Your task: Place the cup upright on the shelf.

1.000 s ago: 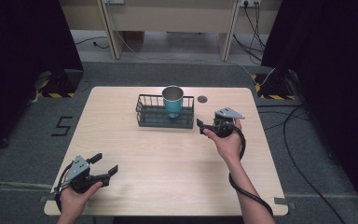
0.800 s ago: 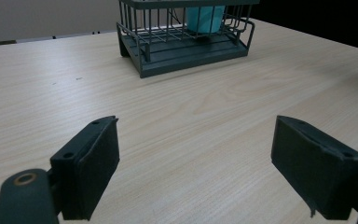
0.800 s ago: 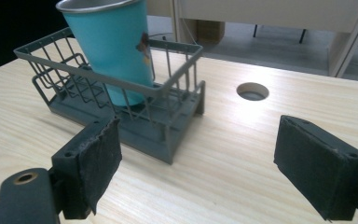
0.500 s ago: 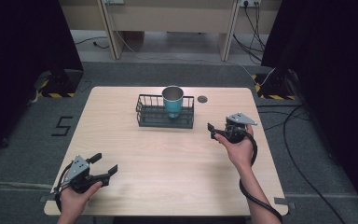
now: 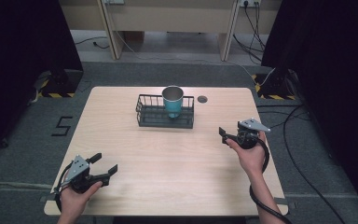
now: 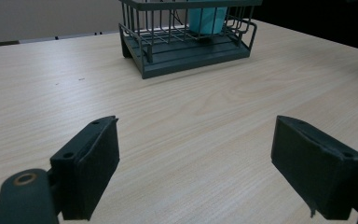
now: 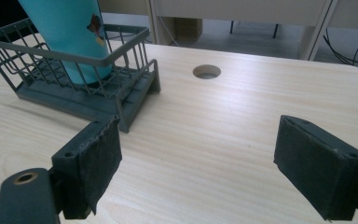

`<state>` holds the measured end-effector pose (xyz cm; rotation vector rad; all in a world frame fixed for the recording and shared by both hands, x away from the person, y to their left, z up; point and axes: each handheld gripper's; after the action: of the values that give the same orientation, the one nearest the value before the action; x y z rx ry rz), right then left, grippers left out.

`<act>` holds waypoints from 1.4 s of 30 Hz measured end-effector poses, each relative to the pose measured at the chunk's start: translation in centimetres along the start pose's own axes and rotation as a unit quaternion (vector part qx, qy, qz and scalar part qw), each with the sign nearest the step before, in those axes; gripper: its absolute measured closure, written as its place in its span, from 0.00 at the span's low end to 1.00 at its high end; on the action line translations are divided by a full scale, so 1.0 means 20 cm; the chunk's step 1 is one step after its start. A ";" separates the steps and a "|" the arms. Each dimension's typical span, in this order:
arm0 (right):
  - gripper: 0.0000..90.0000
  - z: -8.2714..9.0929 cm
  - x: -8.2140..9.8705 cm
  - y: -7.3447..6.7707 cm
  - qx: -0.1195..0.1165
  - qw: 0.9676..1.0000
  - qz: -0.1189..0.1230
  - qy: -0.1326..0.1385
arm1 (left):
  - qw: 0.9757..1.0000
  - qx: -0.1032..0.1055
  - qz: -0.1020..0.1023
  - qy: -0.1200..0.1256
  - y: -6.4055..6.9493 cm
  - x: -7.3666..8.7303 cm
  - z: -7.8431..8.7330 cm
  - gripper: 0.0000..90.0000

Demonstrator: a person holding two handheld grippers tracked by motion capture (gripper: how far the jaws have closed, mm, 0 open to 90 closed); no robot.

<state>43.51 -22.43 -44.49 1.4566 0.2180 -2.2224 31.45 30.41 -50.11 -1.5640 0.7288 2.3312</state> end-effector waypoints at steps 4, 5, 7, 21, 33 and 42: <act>0.17 0.03 0.05 0.01 0.002 1.000 0.003 -0.001 | 1.000 -0.001 0.000 0.000 0.00 0.00 0.00 0.16; 0.17 0.04 0.06 0.01 0.003 1.000 0.003 0.000 | 1.000 -0.001 0.000 0.000 0.00 0.00 0.00 0.16; 0.17 0.07 0.08 0.01 0.006 1.000 0.002 0.000 | 1.000 -0.002 0.000 0.000 0.00 0.00 0.00 0.16; 0.17 0.18 0.24 0.01 0.015 1.000 -0.005 0.000 | 1.000 -0.004 0.000 0.001 0.00 0.00 0.00 0.16; 0.17 0.25 0.36 -0.02 0.018 1.000 -0.001 -0.005 | 1.000 -0.006 -0.001 0.001 0.01 0.00 0.00 0.16; 0.17 0.29 0.43 -0.03 0.023 1.000 -0.007 0.002 | 1.000 -0.005 -0.003 0.000 0.01 0.00 0.00 0.16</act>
<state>35.71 -26.63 -49.84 1.4876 0.1794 -2.2503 31.45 30.27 -50.04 -1.5684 0.7126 2.3341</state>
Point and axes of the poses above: each handheld gripper's, and its own axes: z roughly backward along the jaws, x roughly out of its underside, y roughly to its right, and after that the axes turned 12 degrees about z, right-handed
